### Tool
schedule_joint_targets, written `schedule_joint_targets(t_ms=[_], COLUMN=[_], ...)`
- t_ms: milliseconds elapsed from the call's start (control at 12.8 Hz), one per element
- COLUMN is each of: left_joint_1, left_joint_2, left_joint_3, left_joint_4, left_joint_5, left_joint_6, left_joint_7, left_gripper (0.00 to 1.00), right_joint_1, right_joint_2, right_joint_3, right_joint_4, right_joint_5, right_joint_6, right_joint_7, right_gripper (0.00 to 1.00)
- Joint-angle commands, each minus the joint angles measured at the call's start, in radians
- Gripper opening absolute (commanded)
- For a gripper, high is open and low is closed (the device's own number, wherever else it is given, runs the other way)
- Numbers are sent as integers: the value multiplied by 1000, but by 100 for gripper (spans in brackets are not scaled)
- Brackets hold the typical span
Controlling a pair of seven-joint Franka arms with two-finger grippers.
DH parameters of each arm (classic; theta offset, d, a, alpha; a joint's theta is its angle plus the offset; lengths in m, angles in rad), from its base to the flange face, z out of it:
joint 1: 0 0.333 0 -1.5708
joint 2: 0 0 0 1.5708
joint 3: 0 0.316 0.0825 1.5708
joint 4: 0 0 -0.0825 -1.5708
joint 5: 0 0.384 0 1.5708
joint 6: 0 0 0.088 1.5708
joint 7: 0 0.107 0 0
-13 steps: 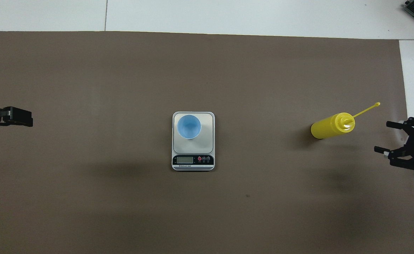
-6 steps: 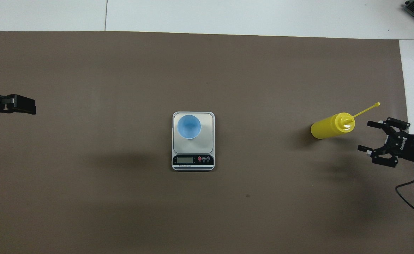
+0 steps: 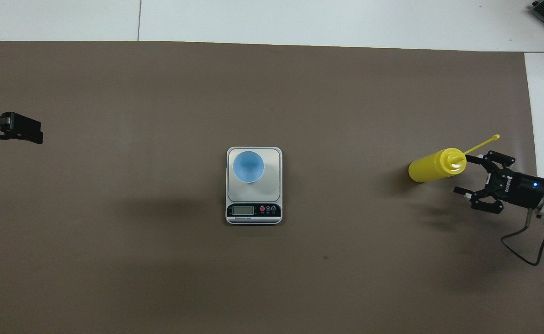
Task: Pour seasoning into cup on scale with both arms
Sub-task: 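Open the right gripper and close it around the yellow bottle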
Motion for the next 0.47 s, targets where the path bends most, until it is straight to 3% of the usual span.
schedule_joint_targets(t_ms=[0, 391], left_joint_1=[-11, -14], left_joint_2=[9, 1], left_joint_3=[13, 13], left_joint_4=[24, 9], left_joint_5=[-12, -12], left_joint_6=[-21, -16], left_joint_7=[15, 11], left_gripper=[100, 100], right_joint_1=[13, 63], right_joint_2=[20, 20], right_joint_3=[8, 10], right_joint_4=[6, -9], right_joint_5=[41, 101], right_joint_6=[-23, -3], right_joint_7=[-42, -53], right_gripper=[100, 100])
